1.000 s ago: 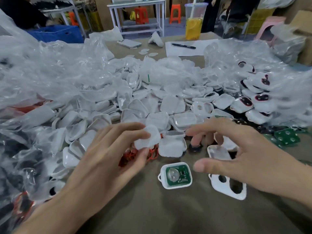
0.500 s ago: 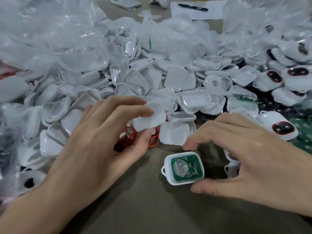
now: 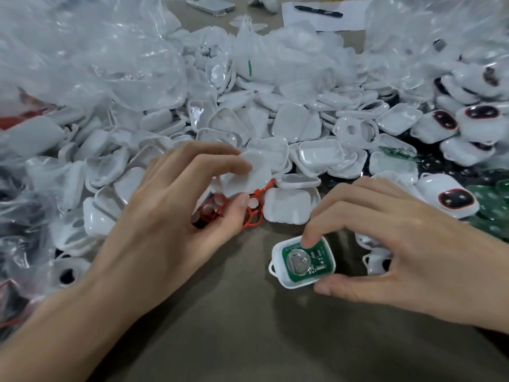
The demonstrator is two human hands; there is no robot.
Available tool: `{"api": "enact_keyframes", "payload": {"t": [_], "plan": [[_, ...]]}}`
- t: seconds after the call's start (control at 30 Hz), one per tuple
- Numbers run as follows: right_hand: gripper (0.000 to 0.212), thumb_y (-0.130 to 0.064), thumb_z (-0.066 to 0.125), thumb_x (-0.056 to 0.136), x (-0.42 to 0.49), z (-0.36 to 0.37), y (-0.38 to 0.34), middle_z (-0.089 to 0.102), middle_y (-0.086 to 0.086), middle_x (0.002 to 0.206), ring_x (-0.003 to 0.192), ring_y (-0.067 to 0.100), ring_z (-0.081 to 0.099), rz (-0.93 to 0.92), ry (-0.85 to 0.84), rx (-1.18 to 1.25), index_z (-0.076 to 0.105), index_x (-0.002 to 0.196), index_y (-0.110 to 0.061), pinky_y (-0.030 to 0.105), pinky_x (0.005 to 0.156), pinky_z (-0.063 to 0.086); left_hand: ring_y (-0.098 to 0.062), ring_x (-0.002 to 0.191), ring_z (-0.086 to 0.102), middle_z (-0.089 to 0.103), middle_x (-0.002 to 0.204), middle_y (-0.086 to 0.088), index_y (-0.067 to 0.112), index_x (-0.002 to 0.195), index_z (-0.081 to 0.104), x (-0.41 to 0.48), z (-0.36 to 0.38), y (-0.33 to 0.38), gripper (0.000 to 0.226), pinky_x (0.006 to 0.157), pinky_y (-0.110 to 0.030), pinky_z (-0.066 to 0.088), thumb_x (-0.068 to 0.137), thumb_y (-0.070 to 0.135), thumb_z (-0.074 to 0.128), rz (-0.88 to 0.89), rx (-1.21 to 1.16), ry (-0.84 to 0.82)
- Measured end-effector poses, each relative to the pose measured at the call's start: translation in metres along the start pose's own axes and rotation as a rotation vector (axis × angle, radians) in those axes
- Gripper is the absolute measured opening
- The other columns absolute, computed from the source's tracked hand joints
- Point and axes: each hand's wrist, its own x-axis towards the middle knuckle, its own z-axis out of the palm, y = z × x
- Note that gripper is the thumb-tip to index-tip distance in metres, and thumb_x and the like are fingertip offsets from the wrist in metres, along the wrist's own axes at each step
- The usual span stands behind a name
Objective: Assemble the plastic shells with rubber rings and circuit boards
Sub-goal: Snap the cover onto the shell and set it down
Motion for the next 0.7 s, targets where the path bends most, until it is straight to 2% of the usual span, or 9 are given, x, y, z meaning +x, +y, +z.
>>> {"api": "enact_keyframes", "payload": {"t": [0.17,0.3,0.7], "plan": [[0.022,-0.060,0.061,0.086,-0.0015,-0.0009,0.0026,0.053,-0.022,0.107,0.096,0.005,0.050,-0.019,-0.046,-0.026,0.059,0.107,-0.052,0.024,0.087,0.037,-0.014,0.116,0.060,0.063,0.122,0.000,0.011,0.116,0.066,0.0006,-0.0014,0.0014,0.026,0.102,-0.028,0.043,0.094,0.025,0.064,-0.015,-0.004,-0.015],[0.021,-0.061,0.060,0.086,-0.0019,-0.0004,0.0028,0.053,-0.021,0.106,0.095,0.005,0.049,-0.016,-0.056,-0.028,0.063,0.105,-0.052,0.023,0.086,0.037,-0.015,0.116,0.060,0.063,0.123,0.001,0.012,0.117,0.066,0.0003,-0.0023,0.0017,0.027,0.101,-0.030,0.044,0.094,0.026,0.064,-0.016,-0.008,-0.023],[0.023,-0.063,0.059,0.085,-0.0017,-0.0007,0.0015,0.053,-0.024,0.105,0.099,0.001,0.048,0.019,-0.070,-0.019,0.062,0.105,-0.053,0.023,0.087,0.036,-0.012,0.117,0.059,0.061,0.125,0.004,0.014,0.117,0.065,-0.0007,-0.0030,0.0029,0.025,0.102,-0.029,0.044,0.095,0.026,0.064,0.004,-0.032,-0.039]]}}
